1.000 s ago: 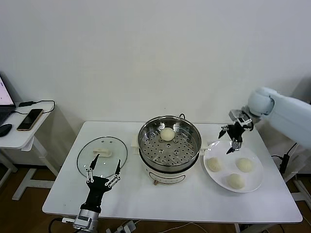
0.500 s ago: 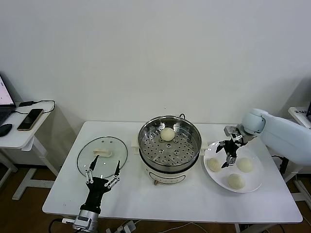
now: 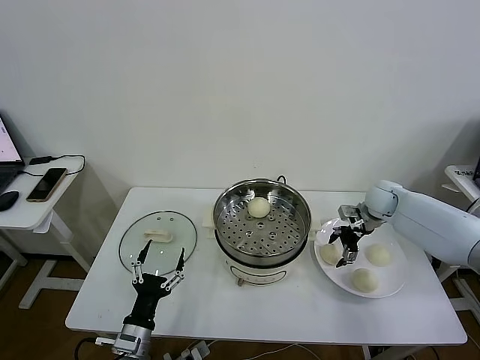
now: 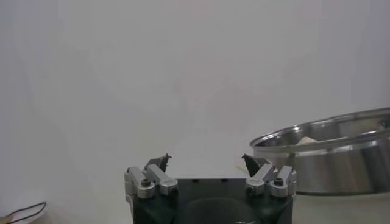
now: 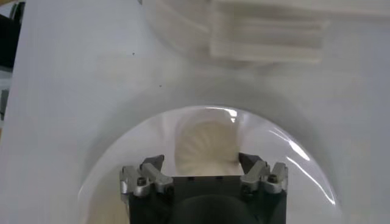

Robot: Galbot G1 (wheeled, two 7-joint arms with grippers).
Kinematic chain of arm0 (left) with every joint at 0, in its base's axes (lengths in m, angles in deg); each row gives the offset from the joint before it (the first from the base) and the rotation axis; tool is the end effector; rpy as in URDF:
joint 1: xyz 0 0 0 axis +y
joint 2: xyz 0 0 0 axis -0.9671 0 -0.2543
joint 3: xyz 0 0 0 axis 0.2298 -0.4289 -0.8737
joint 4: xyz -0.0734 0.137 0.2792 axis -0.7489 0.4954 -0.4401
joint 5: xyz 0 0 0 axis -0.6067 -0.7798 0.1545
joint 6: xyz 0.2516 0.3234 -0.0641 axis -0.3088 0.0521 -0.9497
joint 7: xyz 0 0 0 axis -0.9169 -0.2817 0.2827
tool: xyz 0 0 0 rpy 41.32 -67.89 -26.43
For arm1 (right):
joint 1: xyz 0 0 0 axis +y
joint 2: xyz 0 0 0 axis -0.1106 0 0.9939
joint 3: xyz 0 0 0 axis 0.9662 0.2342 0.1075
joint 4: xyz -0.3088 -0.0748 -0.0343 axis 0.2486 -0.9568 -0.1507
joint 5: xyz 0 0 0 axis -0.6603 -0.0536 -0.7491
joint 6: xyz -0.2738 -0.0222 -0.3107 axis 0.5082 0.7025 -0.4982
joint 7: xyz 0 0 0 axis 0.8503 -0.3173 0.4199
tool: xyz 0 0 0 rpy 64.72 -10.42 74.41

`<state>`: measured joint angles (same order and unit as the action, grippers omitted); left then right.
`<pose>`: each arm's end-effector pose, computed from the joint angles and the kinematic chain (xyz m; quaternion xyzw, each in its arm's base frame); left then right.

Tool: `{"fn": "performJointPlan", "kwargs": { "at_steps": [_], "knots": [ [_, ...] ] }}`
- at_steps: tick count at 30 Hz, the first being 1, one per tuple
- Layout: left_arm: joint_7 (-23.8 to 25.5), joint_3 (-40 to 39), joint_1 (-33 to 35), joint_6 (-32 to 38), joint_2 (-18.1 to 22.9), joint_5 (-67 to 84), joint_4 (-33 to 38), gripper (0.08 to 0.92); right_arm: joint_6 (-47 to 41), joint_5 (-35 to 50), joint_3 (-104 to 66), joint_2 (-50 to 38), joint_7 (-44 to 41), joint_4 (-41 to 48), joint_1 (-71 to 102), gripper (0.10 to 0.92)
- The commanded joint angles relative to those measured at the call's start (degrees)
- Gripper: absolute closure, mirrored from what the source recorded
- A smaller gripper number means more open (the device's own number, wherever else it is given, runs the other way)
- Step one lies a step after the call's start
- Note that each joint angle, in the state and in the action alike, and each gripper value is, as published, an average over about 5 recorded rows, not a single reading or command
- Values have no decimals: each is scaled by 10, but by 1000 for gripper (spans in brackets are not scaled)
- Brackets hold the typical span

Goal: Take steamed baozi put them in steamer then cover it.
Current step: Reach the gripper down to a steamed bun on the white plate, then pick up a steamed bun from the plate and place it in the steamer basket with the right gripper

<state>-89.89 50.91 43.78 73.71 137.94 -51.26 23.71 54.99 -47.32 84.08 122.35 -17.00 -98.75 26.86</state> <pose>0.2510 0.0126 -0.3451 0.0717 0.9865 0.1180 0.0877 0.5859 -0.1396 -0.2464 0.5526 -0.5570 0.4540 0.4222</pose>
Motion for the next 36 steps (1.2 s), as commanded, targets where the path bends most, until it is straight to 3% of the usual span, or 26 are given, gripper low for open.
{"fn": "performJointPlan", "kwargs": {
  "at_steps": [1,9,18,27,36],
  "knots": [
    [0,0,0,0,-1,0,2,177,0,-2,-6,3,6,3,7,328],
    [-2,-1,-2,1,-4,1,3,177,2,4,7,-21,-6,-27,-45,383],
    [-2,-6,-2,-2,-4,0,10,177,9,23,116,-29,-130,-81,-267,380],
    [-2,-8,-1,-3,-7,0,19,177,-7,115,211,54,-160,-135,-439,372],
    [-2,-9,-2,-1,-7,1,21,177,-50,215,226,174,-88,-154,-416,377]
  ]
}}
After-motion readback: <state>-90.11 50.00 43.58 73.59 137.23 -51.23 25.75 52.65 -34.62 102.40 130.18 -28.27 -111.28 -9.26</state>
